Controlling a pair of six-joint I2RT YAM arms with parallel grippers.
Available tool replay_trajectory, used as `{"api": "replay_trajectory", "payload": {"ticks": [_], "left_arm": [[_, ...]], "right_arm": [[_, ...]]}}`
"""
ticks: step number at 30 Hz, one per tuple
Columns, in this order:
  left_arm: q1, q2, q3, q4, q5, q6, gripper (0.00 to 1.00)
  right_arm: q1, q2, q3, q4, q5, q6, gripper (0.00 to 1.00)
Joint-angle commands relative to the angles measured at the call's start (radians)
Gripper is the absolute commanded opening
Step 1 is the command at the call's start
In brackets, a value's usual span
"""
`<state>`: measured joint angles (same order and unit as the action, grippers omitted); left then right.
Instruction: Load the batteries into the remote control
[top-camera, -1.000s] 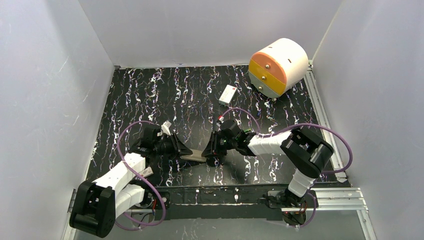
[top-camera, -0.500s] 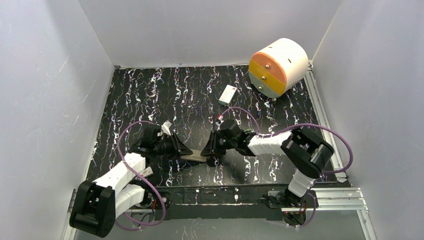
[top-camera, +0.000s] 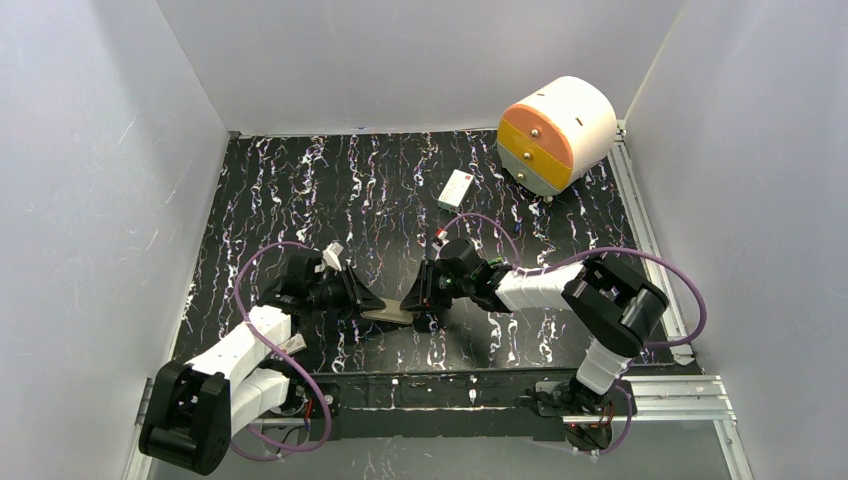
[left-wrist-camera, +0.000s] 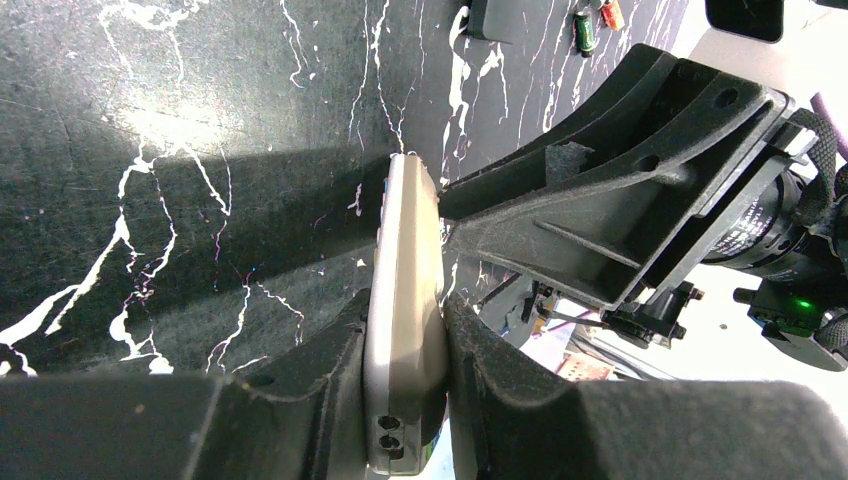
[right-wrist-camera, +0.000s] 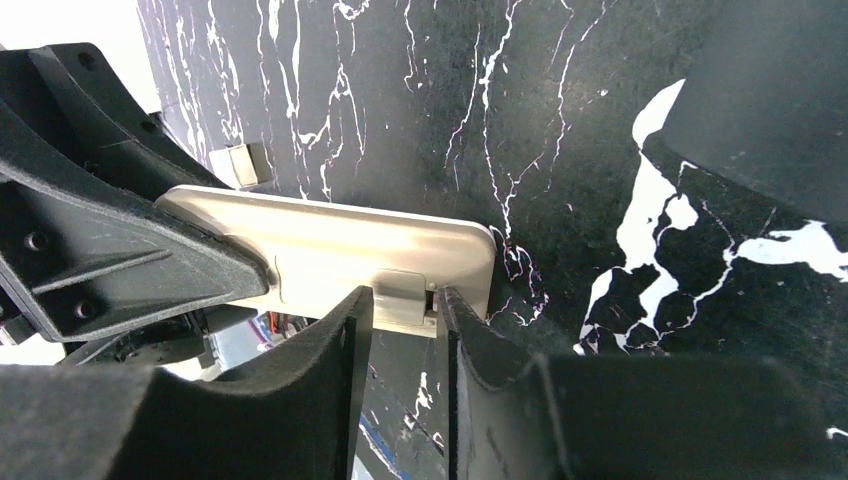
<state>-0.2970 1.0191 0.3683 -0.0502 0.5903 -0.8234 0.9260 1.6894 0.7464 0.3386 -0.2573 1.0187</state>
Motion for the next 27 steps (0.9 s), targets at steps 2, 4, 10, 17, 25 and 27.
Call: {"api": "replay_trajectory", "payload": {"ticks": [2, 4, 10, 17, 25, 27], "left_arm": [[-0.005, -0.001, -0.005, -0.076, -0.041, 0.029, 0.00], [-0.005, 0.005, -0.006, -0.073, -0.037, 0.029, 0.00], [-0.005, 0.012, -0.006, -0.073, -0.033, 0.028, 0.00], [-0.005, 0.019, -0.010, -0.059, -0.020, 0.021, 0.00], [-0.018, 0.023, -0.019, -0.056, -0.023, 0.004, 0.00], [-0.020, 0.016, -0.020, -0.070, -0.039, 0.007, 0.00]], "right_arm": [[0.007, -0.034, 0.017, 0.005, 0.024, -0.003, 0.40], [0.008, -0.025, 0.021, 0.016, 0.014, -0.002, 0.40], [0.008, 0.004, 0.019, 0.036, 0.003, 0.017, 0.40], [0.008, 0.037, -0.029, 0.155, -0.057, 0.113, 0.41], [0.007, 0.067, -0.126, 0.565, -0.129, 0.271, 0.44], [0.008, 0.080, -0.131, 0.657, -0.130, 0.292, 0.44]]}}
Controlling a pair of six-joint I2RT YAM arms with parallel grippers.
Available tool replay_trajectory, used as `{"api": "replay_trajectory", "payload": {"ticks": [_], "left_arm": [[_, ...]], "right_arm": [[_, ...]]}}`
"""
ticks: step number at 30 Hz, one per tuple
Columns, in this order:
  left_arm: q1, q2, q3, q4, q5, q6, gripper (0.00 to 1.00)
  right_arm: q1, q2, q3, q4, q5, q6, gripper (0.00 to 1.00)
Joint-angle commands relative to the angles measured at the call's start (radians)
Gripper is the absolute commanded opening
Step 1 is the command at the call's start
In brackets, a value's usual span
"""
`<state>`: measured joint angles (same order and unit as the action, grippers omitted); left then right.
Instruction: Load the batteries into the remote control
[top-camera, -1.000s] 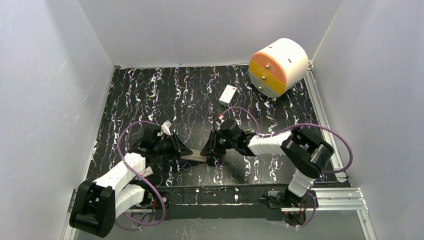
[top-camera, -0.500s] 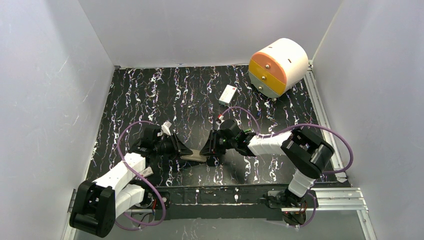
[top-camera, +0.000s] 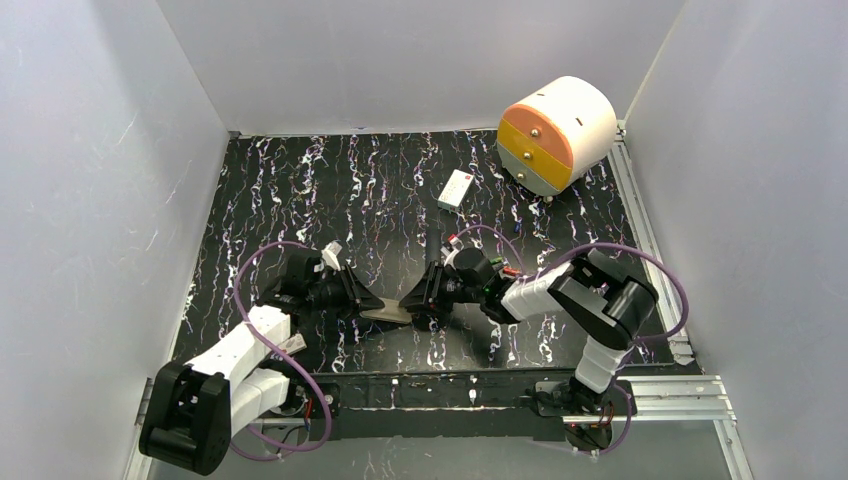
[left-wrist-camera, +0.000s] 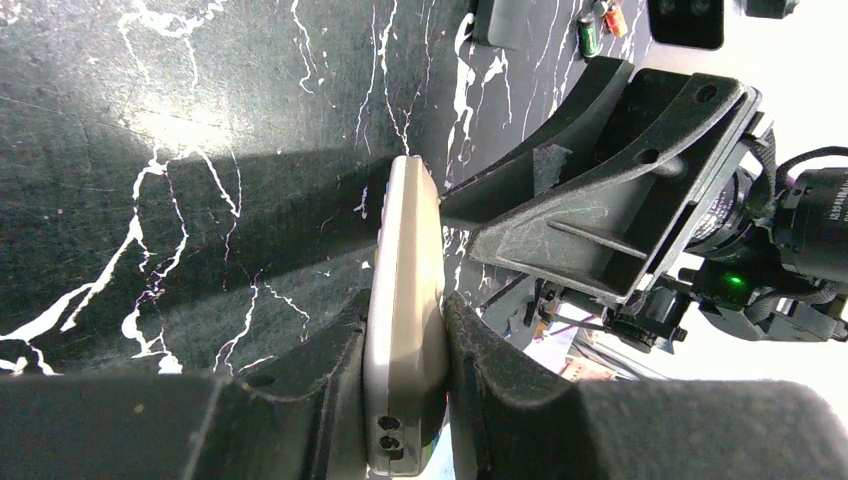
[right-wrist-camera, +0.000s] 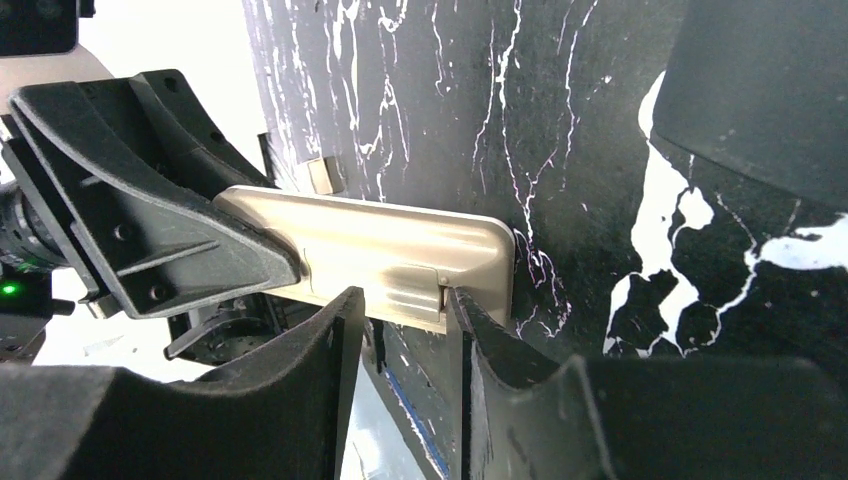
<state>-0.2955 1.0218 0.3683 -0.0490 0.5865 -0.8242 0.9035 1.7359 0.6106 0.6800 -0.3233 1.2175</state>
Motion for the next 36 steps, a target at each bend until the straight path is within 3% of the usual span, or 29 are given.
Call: {"api": "replay_trajectory", "payload": {"ticks": [1, 8, 24, 28, 36], "left_arm": [[-0.024, 0.010, -0.021, -0.079, -0.041, 0.009, 0.00], [-0.049, 0.011, -0.005, -0.115, -0.078, 0.018, 0.00], [-0.062, 0.051, 0.073, -0.273, -0.226, 0.067, 0.00], [-0.062, 0.055, 0.082, -0.289, -0.236, 0.073, 0.00], [-0.063, 0.049, 0.130, -0.321, -0.223, 0.081, 0.00]], "right_arm": [[0.028, 0.043, 0.006, 0.354, -0.067, 0.104, 0.44], [0.029, 0.102, 0.001, 0.638, -0.084, 0.192, 0.44], [0.000, 0.030, -0.086, 0.734, -0.001, 0.168, 0.43], [-0.009, 0.023, -0.099, 0.690, 0.015, 0.171, 0.44], [-0.060, -0.088, -0.176, 0.340, 0.117, 0.112, 0.45]]}}
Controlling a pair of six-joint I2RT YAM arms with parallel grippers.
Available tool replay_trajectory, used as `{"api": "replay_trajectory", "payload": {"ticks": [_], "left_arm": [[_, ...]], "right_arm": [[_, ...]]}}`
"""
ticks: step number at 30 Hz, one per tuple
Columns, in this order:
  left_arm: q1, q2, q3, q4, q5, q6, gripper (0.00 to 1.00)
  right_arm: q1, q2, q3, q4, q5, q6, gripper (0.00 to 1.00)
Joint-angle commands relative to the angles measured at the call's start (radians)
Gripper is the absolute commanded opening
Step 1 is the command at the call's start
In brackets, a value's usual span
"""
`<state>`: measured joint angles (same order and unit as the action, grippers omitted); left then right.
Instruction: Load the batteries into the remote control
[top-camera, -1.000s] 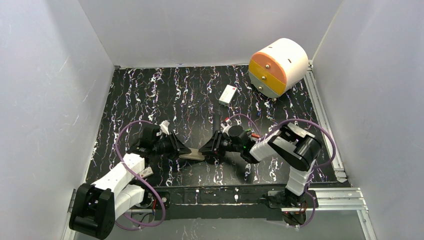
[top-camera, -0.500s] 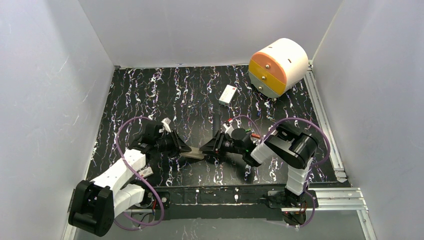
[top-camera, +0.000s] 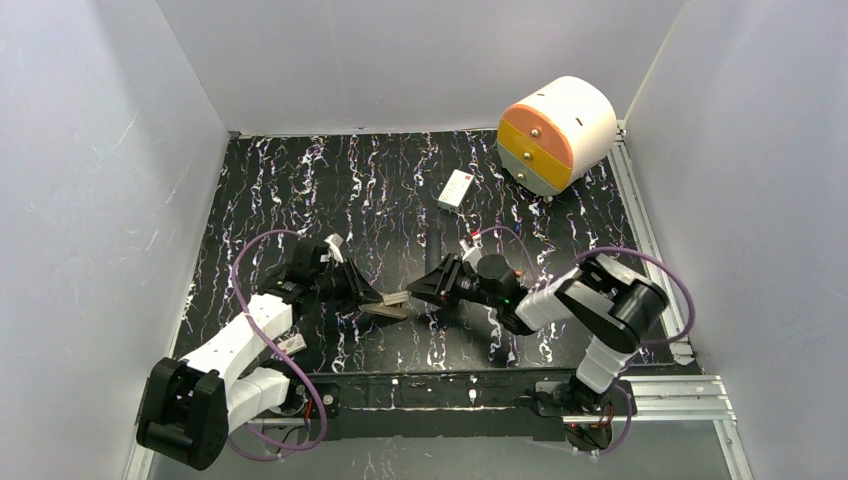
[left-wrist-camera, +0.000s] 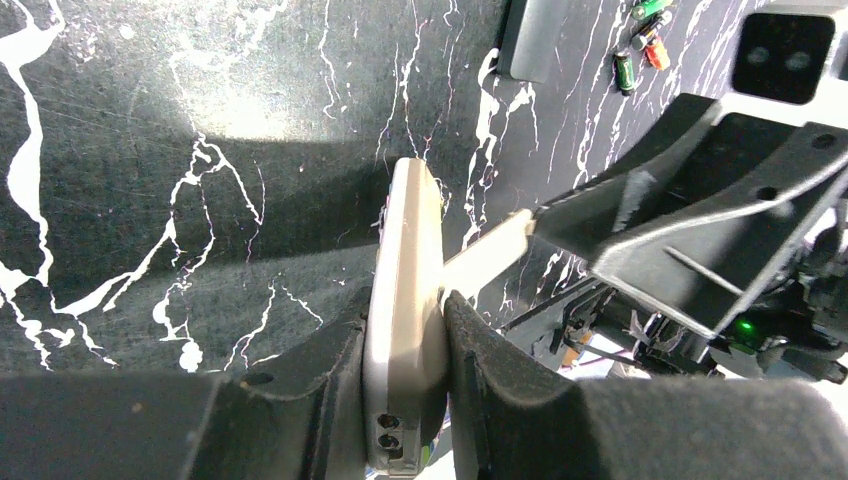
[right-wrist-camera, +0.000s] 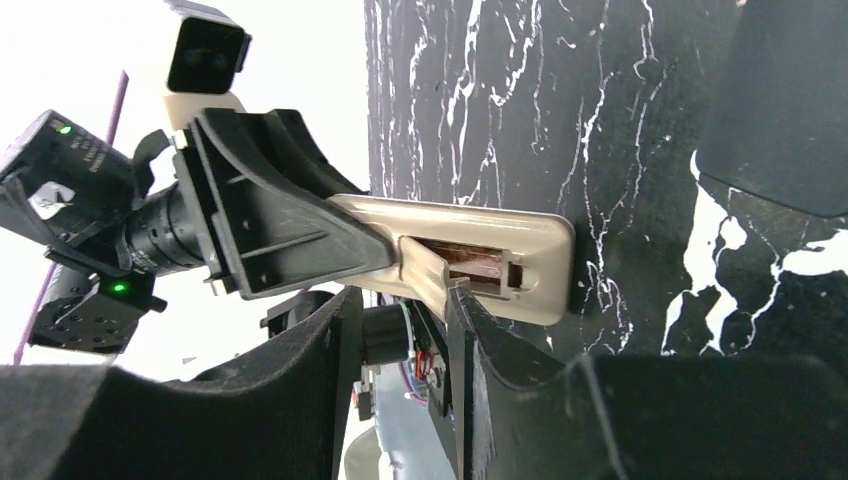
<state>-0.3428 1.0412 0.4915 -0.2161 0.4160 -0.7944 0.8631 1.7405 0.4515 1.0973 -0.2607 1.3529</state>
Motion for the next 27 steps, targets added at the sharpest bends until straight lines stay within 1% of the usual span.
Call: {"api": "replay_trajectory", "payload": {"ticks": [1, 2, 6, 9, 12, 14, 17, 19, 23, 25, 27], "left_arm": [[-0.015, 0.036, 0.013, -0.154, -0.043, 0.055, 0.00], [-0.016, 0.042, 0.020, -0.154, -0.033, 0.060, 0.00], [-0.015, 0.076, 0.048, -0.160, -0.016, 0.068, 0.00], [-0.016, 0.093, 0.074, -0.173, -0.016, 0.084, 0.00], [-0.015, 0.098, 0.102, -0.188, -0.019, 0.094, 0.00], [-0.015, 0.101, 0.120, -0.197, -0.021, 0.101, 0.00], [-0.016, 0.104, 0.148, -0.218, -0.020, 0.122, 0.00], [-0.015, 0.103, 0.169, -0.230, -0.015, 0.143, 0.00], [-0.016, 0.102, 0.208, -0.251, 0.002, 0.171, 0.00], [-0.016, 0.100, 0.224, -0.258, 0.009, 0.177, 0.00], [-0.016, 0.095, 0.237, -0.263, 0.014, 0.178, 0.00]], "right_arm": [[-0.025, -0.117, -0.027, -0.113, 0.073, -0.035, 0.46], [-0.030, -0.139, -0.032, -0.152, 0.090, -0.049, 0.46], [-0.048, -0.222, -0.009, -0.435, 0.157, -0.100, 0.48], [-0.053, -0.272, 0.013, -0.635, 0.236, -0.128, 0.49], [-0.060, -0.298, 0.038, -0.783, 0.296, -0.155, 0.49], [-0.062, -0.313, 0.052, -0.844, 0.319, -0.175, 0.49], [-0.061, -0.343, 0.066, -0.882, 0.330, -0.211, 0.49], [-0.062, -0.361, 0.091, -0.944, 0.350, -0.261, 0.49], [-0.059, -0.346, 0.167, -1.108, 0.402, -0.362, 0.38], [-0.060, -0.342, 0.180, -1.147, 0.401, -0.391, 0.37], [-0.060, -0.365, 0.177, -1.136, 0.387, -0.412, 0.37]]}}
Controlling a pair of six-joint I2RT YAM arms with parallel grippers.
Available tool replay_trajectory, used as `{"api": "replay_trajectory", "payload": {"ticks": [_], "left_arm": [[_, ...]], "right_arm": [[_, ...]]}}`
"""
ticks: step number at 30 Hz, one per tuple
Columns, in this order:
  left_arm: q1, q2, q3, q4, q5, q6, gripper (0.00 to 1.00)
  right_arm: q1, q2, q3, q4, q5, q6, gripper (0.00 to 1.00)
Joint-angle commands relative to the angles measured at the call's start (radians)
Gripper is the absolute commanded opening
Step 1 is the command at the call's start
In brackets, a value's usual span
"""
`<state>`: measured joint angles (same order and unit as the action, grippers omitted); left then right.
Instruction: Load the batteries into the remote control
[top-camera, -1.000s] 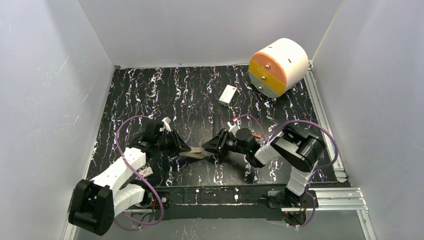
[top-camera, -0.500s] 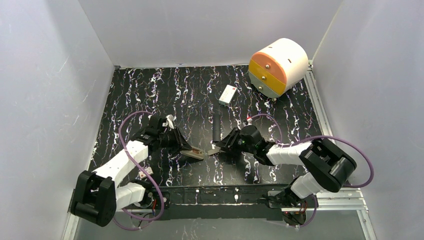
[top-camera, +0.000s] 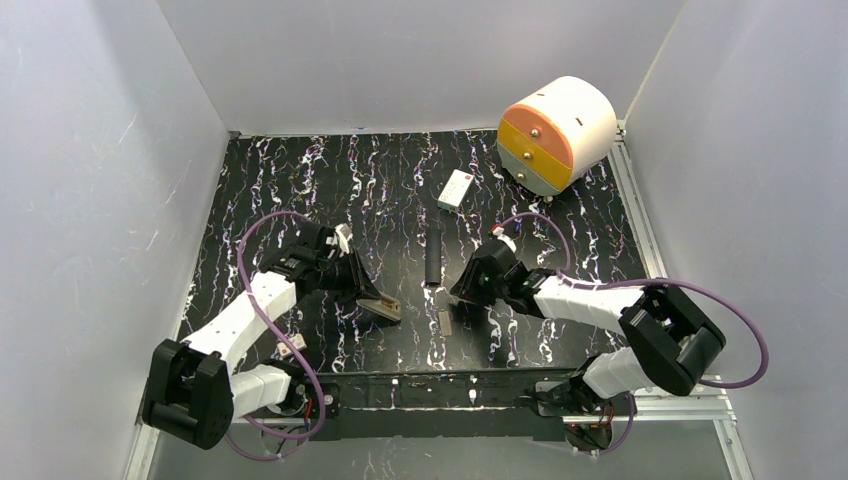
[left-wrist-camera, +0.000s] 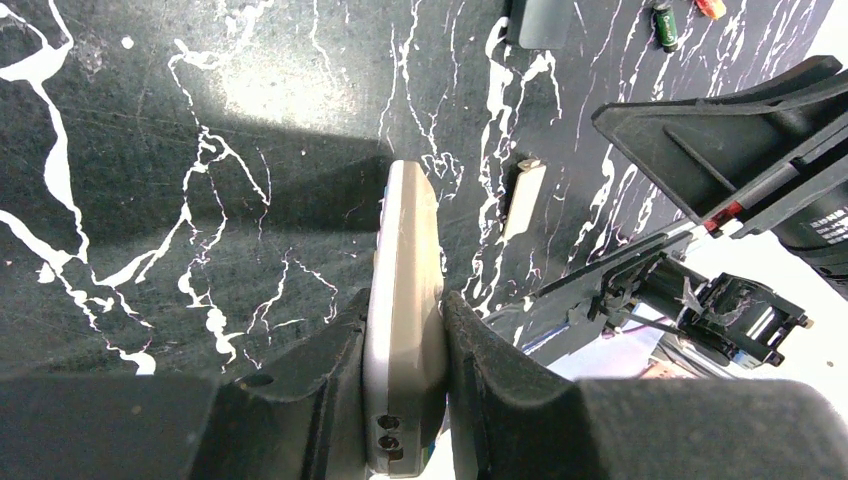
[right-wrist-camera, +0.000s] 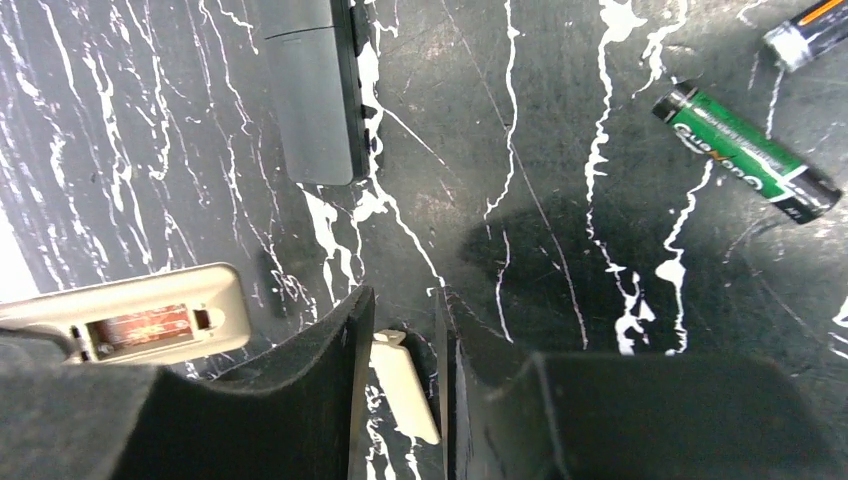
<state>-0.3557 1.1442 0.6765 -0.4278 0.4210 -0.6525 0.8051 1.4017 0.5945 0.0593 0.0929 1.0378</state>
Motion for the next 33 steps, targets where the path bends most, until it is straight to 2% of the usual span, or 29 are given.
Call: {"api": "replay_trajectory", "payload": {"ticks": [1, 4, 7, 9, 11, 13, 15, 20, 23, 25, 29, 33], "left_arm": [[-0.002, -0.012, 0.056, -0.052, 0.017, 0.039, 0.00], [-0.003, -0.020, 0.075, -0.055, 0.047, 0.060, 0.00], [-0.003, -0.026, 0.111, -0.062, 0.101, 0.106, 0.00], [-0.003, -0.037, 0.141, -0.064, 0.180, 0.143, 0.00], [-0.003, -0.056, 0.172, -0.056, 0.257, 0.176, 0.00], [-0.003, -0.078, 0.201, -0.050, 0.332, 0.216, 0.00], [-0.004, -0.101, 0.230, -0.052, 0.398, 0.264, 0.00], [-0.003, -0.152, 0.311, -0.118, 0.494, 0.402, 0.00], [-0.004, -0.159, 0.346, -0.148, 0.573, 0.466, 0.00], [-0.003, -0.155, 0.368, -0.171, 0.620, 0.496, 0.00], [-0.003, -0.161, 0.399, -0.200, 0.673, 0.542, 0.00], [-0.004, -0.175, 0.410, -0.219, 0.715, 0.567, 0.00]], "right_arm": [[-0.001, -0.041, 0.035, -0.100, 0.032, -0.110, 0.37], [-0.001, -0.090, 0.055, -0.104, 0.019, -0.164, 0.39], [-0.002, -0.125, 0.102, -0.084, -0.069, -0.297, 0.47], [-0.001, -0.148, 0.148, -0.071, -0.227, -0.452, 0.59], [-0.001, -0.176, 0.188, -0.073, -0.381, -0.579, 0.78], [-0.002, -0.201, 0.218, -0.081, -0.509, -0.680, 0.88], [-0.001, -0.198, 0.275, -0.151, -0.601, -0.785, 0.93], [-0.001, -0.086, 0.470, -0.383, -0.852, -0.970, 0.94], [0.008, -0.040, 0.560, -0.471, -0.992, -1.035, 0.91], [0.030, -0.026, 0.598, -0.521, -1.027, -1.087, 0.87], [0.078, -0.022, 0.613, -0.523, -1.055, -1.083, 0.77], [0.115, -0.024, 0.596, -0.441, -1.095, -1.020, 0.58]]}}
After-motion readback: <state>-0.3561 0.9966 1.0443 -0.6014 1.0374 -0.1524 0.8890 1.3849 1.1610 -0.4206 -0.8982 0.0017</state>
